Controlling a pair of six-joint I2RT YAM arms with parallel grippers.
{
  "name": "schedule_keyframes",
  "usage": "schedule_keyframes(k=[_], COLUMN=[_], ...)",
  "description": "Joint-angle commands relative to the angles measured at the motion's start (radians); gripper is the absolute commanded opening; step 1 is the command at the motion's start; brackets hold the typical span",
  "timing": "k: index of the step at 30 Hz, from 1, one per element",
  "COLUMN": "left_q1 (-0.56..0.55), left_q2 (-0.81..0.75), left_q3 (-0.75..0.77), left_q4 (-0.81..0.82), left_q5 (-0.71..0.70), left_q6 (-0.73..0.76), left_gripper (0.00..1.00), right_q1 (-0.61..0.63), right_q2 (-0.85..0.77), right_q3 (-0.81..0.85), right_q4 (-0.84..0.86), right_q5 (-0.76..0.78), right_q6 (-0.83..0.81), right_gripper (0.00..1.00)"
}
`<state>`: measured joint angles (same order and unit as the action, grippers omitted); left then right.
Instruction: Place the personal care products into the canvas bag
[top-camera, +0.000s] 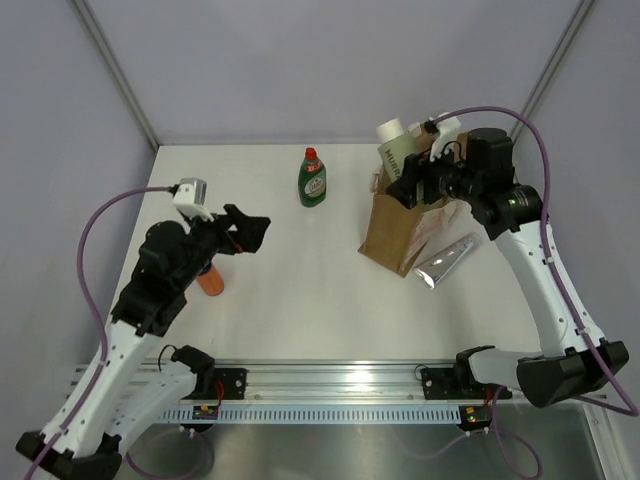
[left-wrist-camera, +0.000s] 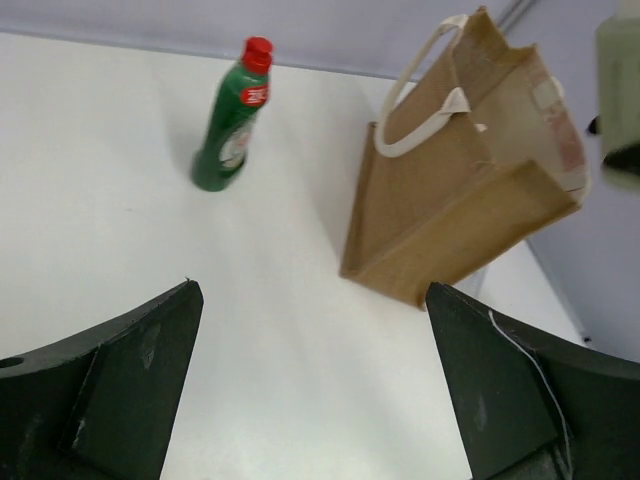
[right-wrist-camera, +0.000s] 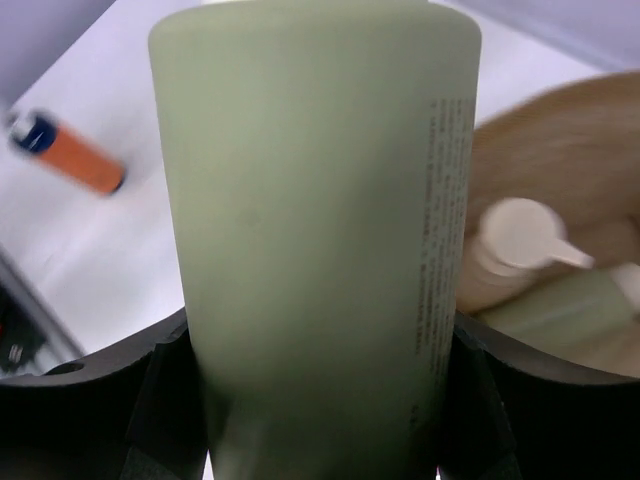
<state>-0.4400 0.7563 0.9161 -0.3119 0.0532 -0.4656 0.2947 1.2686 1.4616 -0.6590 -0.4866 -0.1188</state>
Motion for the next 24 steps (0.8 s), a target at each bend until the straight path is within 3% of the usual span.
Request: schedule_keyframes(k=[1,5,13,15,16,18,19,22,23,24], left_q1=[0.004,0.004,0.004,0.004,0.004,0.004,0.004,0.004,0.004,0.004], left_q2=[-0.147,-0.319,-0.546,-0.555,-0.561,-0.557,-0.549,-0.516,-0.503,-0.49], left_q3=[-0.077,-0.16,-0.286,-0.273,-0.267,-0.252,-0.246,-0.23,-0.227,-0.221], left_q4=[-0.104,-0.18,-0.283,-0.317,-0.332,-0.355,-0.384,-0.45,-0.467,-0.486], left_q5=[-0.154,-0.199,-0.318,-0.377,-0.398,-0.458,-0.479,-0.512,-0.513,-0.513], left_q6=[0.136,0.133,0.056,0.029,-0.002,-0.042,-0.1,-0.238,-0.275,-0.307], left_gripper=[0.99,0.99,0.99,0.99,0.99,0.99,0.99,0.99,0.99,0.99], right_q1=[-0.103,-0.18,-0.207,-0.207,-0.207,-0.207,-0.209,-0.209,-0.207,-0.207], right_q2=[-0.022,0.096,0.265,0.273,0.275,0.281,0.285,0.278,0.275,0.269], right_q3=[0.057,0.071,0.117,0.089,0.076,0.068,0.066,0.066,0.068,0.068], right_q4=[0.221,0.237,0.16,0.168,0.167,0.151,0.147,0.133,0.131,0.133], right_q5=[0.218,0.31,0.191,0.195,0.192,0.18,0.16,0.14,0.131,0.125], right_q6=[0.241,0.413,0.449,0.446,0.432,0.418,0.397,0.358,0.344,0.332], right_gripper=[0.0,0.0,0.0,0.05,0.17,0.29,0.46,0.75,0.89,0.94])
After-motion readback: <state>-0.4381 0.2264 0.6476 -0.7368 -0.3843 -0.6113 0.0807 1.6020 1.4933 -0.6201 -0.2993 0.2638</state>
